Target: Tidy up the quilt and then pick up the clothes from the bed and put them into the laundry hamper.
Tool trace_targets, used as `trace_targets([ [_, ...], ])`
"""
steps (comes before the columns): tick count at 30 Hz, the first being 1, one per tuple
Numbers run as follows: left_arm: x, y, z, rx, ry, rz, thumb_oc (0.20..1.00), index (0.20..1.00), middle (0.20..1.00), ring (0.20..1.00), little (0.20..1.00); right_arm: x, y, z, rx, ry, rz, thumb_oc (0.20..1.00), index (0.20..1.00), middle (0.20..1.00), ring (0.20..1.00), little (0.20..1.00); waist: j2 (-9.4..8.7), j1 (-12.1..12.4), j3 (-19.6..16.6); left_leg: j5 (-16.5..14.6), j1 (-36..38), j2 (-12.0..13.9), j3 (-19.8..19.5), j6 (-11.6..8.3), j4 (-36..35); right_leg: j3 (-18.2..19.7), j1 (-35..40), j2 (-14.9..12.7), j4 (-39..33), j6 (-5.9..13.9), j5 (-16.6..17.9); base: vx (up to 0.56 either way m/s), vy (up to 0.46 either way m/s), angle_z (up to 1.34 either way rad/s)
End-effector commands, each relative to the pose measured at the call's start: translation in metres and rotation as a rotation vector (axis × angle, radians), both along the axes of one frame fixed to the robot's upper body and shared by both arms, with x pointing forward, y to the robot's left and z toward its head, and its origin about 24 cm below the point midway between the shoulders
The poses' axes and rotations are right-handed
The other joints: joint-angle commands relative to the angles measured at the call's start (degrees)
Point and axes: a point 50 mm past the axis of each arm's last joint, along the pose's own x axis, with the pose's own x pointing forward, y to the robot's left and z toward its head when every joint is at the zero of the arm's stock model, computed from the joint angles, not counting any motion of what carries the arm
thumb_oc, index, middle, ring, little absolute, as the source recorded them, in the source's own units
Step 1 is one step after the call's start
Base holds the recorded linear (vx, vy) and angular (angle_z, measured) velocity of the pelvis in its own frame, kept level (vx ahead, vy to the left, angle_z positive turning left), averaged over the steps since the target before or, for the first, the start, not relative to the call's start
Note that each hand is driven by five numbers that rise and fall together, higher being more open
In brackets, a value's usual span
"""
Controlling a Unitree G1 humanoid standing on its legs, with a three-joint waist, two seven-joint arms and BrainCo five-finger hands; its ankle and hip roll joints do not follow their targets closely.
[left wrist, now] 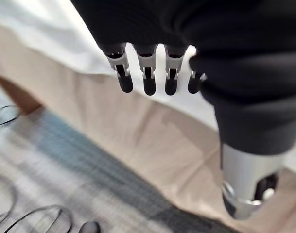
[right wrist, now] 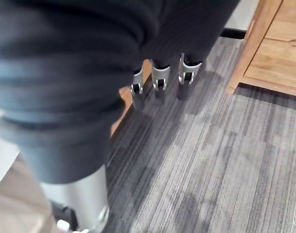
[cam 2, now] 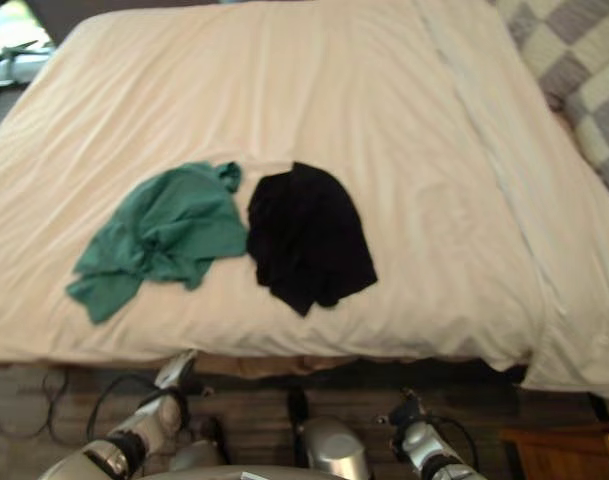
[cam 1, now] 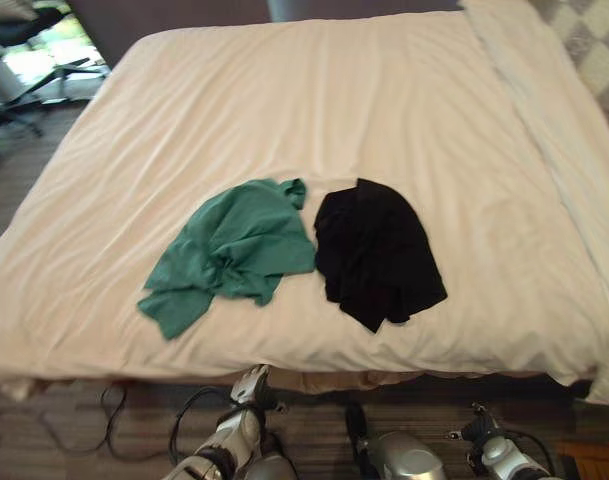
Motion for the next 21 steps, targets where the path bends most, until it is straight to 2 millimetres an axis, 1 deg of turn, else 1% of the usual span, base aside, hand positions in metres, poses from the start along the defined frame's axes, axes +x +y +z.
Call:
trace_targets([
  [1,0.004,-0.009,0.0,0.0,-0.009,-0.028,1.0,1.0,1.0,1.0,1.0,-0.006,0.003,-0.003,0.013,0.008,-0.041,1.0,1.0,1.0,1.0,1.0,-1.16,-0.55,0.19,-4.03,4.93,-2.39,3.16,2.51,-1.59,2.3,-1.53,-12.15,-1.13,12.72,-4.11,0.06,0.452,-0.38],
  [2,0.005,-0.006,0.001,0.007,-0.011,-0.013,1.0,1.0,1.0,1.0,1.0,-0.002,0.007,-0.003,0.015,-0.002,-0.032,1.0,1.0,1.0,1.0,1.0,-1.7,-0.5,-0.27,-3.95,5.8,-3.69,3.79,2.99,-3.26,3.06,-2.31,-12.81,-1.33,13.62,-2.73,0.03,0.374,-0.1],
  [4,0.006,0.001,0.002,0.029,-0.006,-0.018,1.0,1.0,1.0,1.0,1.0,-0.001,0.013,-0.004,0.019,0.011,0.008,1.0,1.0,1.0,1.0,1.0,-2.69,-0.6,-0.41,-3.98,6.79,-4.59,5.74,3.68,-4.97,4.41,-3.38,-13.81,-1.91,15.61,-0.61,-0.03,0.275,-0.4],
  [5,0.005,0.008,0.003,0.04,-0.006,0.004,1.0,1.0,1.0,1.0,1.0,0.002,0.017,-0.003,0.018,0.003,0.037,1.0,1.0,1.0,1.0,1.0,-3.0,-0.33,-0.05,-3.87,6.83,-5.02,6.56,4.23,-5.36,4.35,-4.6,-14.16,-1.36,16.27,0.74,-0.05,0.155,-0.55],
  [6,0.005,0.008,0.003,0.04,-0.006,0.004,1.0,1.0,1.0,1.0,1.0,0.002,0.017,-0.003,0.018,0.003,0.036,1.0,1.0,1.0,1.0,1.0,-3.01,-0.3,-0.06,-3.87,6.84,-5.02,6.6,4.23,-5.37,4.38,-4.62,-14.16,-1.35,16.28,0.74,-0.16,0.18,-0.43],
  [7,0.002,0.02,0.003,0.055,0.003,0.052,1.0,1.0,1.0,1.0,1.0,0.003,0.021,-0.004,0.017,0.011,0.063,1.0,1.0,1.0,1.0,1.0,-2.5,0.47,0.67,-3.43,6.43,-4.88,7.62,4.9,-5.61,1.48,-5.97,-13.98,1.55,15.75,-0.9,-0.18,0.168,-0.57],
  [8,-0.004,0.026,0.0,0.068,0.022,0.067,1.0,1.0,1.0,1.0,1.0,0.0,0.022,-0.005,0.021,0.02,0.06,1.0,1.0,1.0,1.0,1.0,-2.33,0.74,0.95,-3.13,6.1,-4.98,7.91,5.21,-5.5,0.36,-5.53,-13.5,3.91,15.32,-1.99,-0.22,0.221,-0.57],
  [9,-0.008,0.029,-0.002,0.072,0.035,0.084,1.0,1.0,1.0,1.0,1.0,-0.001,0.02,-0.006,0.025,0.023,0.046,1.0,1.0,1.0,1.0,1.0,-2.23,0.8,1.24,-3.02,6.03,-5.25,8.01,5.51,-5.39,0.59,-4.78,-12.76,5.89,14.87,-2.94,-0.18,0.16,-0.42],
  [10,-0.022,0.038,-0.008,0.076,0.077,0.136,1.0,1.0,1.0,1.0,1.0,-0.006,0.017,-0.007,0.023,0.03,0.017,1.0,1.0,1.0,1.0,1.0,-1.86,1.64,0.72,-2.64,5.2,-5.82,7.88,6.1,-5.55,1.28,-2.85,-11.65,7.82,14.02,-4.97,-0.13,0.09,-0.16],
  [11,-0.038,0.043,-0.015,0.074,0.122,0.188,1.0,1.0,1.0,1.0,1.0,-0.011,0.016,-0.009,0.022,0.045,0.014,1.0,1.0,1.0,1.0,1.0,-2.29,2.77,-0.04,-2.31,5.1,-6.46,7.5,6.12,-5.99,1.41,-0.28,-12.33,5.4,13.36,-5.87,-0.09,0.037,-0.06],
  [12,-0.038,0.043,-0.015,0.074,0.122,0.188,1.0,1.0,1.0,1.0,1.0,-0.011,0.016,-0.009,0.022,0.045,0.014,1.0,1.0,1.0,1.0,1.0,-2.29,2.77,-0.04,-2.31,5.1,-6.46,7.5,6.12,-5.99,1.41,-0.28,-12.33,5.4,13.36,-5.87,0.02,-0.074,-0.2],
  [13,-0.056,0.051,-0.021,0.074,0.163,0.274,1.0,1.0,1.0,1.0,1.0,-0.014,0.016,-0.01,0.014,0.069,0.033,1.0,1.0,1.0,1.0,1.0,-2.48,3.99,-1.34,-2.4,5.25,-6.63,7.87,6.03,-6.13,0.08,1.47,-14.01,2.03,13.49,-5.73,0.04,-0.095,-0.14],
  [14,-0.064,0.053,-0.023,0.059,0.174,0.332,1.0,1.0,1.0,1.0,1.0,-0.015,0.016,-0.011,0.013,0.072,0.034,1.0,1.0,1.0,1.0,1.0,-2.26,4.37,-1.91,-2.16,5.33,-6.41,8.32,5.92,-6.75,-0.29,1.93,-14.37,0.24,13.69,-5.31,0.05,-0.144,-0.1],
  [15,-0.077,0.057,-0.027,0.023,0.186,0.444,1.0,1.0,1.0,1.0,1.0,-0.016,0.016,-0.011,0.019,0.078,0.027,1.0,1.0,1.0,1.0,1.0,-2.09,4.79,-2.19,-1.65,5.84,-6.24,8.59,5.67,-7.73,-0.76,3.16,-14.79,-1.86,13.76,-4.82,0.03,-0.115,0.01],
  [16,-0.086,0.059,-0.029,-0.001,0.196,0.518,1.0,1.0,1.0,1.0,1.0,-0.019,0.014,-0.012,0.022,0.083,0.011,1.0,1.0,1.0,1.0,1.0,-2.06,5.09,-2.66,-1.26,5.77,-6.16,8.69,5.52,-8.24,-0.91,3.42,-15.04,-2.89,13.65,-4.52,0.03,-0.103,-0.02],
  [17,-0.093,0.06,-0.031,-0.031,0.198,0.596,1.0,1.0,1.0,1.0,1.0,-0.02,0.012,-0.012,0.029,0.082,-0.017,1.0,1.0,1.0,1.0,1.0,-1.96,5.26,-2.94,-1.06,5.86,-6.2,8.61,5.43,-8.61,-1.17,3.84,-15.21,-3.49,13.59,-4.43,0.02,-0.053,-0.03],
  [18,-0.093,0.06,-0.031,-0.031,0.198,0.597,1.0,1.0,1.0,1.0,1.0,-0.02,0.012,-0.012,0.029,0.082,-0.017,1.0,1.0,1.0,1.0,1.0,-1.96,5.2,-2.93,-1.06,5.88,-6.21,8.57,5.43,-8.61,-1.22,3.91,-15.22,-3.54,13.59,-4.42,0.04,-0.057,0.09],
  [19,-0.124,0.076,-0.034,-0.087,0.204,0.905,1.0,1.0,1.0,1.0,1.0,-0.029,-0.004,-0.011,0.053,0.07,-0.2,1.0,1.0,1.0,1.0,1.0,-1.68,5.18,-3.24,-0.73,6.39,-6.28,8.14,5.2,-8.96,-1.76,5.05,-15.31,-4.69,13.61,-4.27,0.03,-0.046,0.16],
  [21,-0.159,0.093,-0.033,-0.081,0.195,1.189,1.0,1.0,1.0,1.0,1.0,-0.039,-0.024,-0.008,0.058,0.031,-0.407,1.0,1.0,1.0,1.0,1.0,-1.38,5.27,-3.62,-0.61,6.67,-6.24,7.99,5.01,-9.15,-2.38,5.78,-15.52,-5.61,13.82,-4.06,0.03,-0.042,0.21],
])
